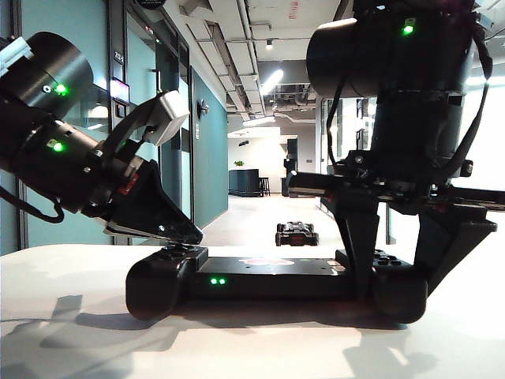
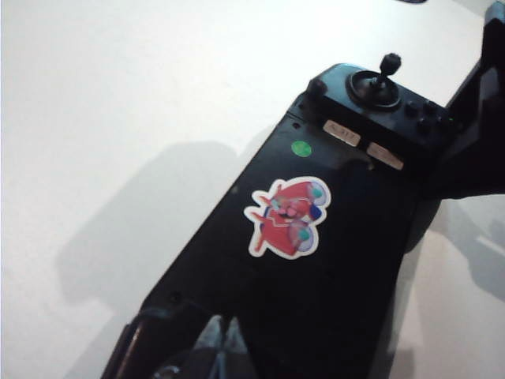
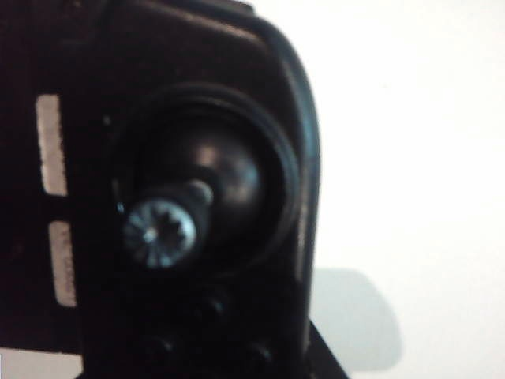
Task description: Push the left joystick on the remote control sitting on the white table forward to make the robot dog walk in a straight line until it approaches the door.
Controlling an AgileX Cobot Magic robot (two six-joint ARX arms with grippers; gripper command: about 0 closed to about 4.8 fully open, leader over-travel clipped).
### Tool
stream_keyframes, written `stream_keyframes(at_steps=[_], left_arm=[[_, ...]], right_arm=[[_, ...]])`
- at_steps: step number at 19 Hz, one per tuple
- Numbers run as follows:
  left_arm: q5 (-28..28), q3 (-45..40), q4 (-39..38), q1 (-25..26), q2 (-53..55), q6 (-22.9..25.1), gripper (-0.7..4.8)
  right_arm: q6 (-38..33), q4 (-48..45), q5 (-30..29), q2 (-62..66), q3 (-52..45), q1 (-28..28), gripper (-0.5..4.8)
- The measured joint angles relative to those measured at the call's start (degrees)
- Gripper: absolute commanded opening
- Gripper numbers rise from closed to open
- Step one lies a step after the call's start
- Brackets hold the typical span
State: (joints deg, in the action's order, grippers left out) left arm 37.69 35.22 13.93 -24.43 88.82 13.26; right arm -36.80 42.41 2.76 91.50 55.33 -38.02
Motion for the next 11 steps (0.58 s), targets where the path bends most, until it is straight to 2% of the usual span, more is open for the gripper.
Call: stream_keyframes(at_steps=[11], left_arm=[[-0.15,0.04,0.0,0.0,0.02,0.0,-0.05]], right_arm=[[0.42,0.02,0.0,0.0,0.0,0.0,1.98]])
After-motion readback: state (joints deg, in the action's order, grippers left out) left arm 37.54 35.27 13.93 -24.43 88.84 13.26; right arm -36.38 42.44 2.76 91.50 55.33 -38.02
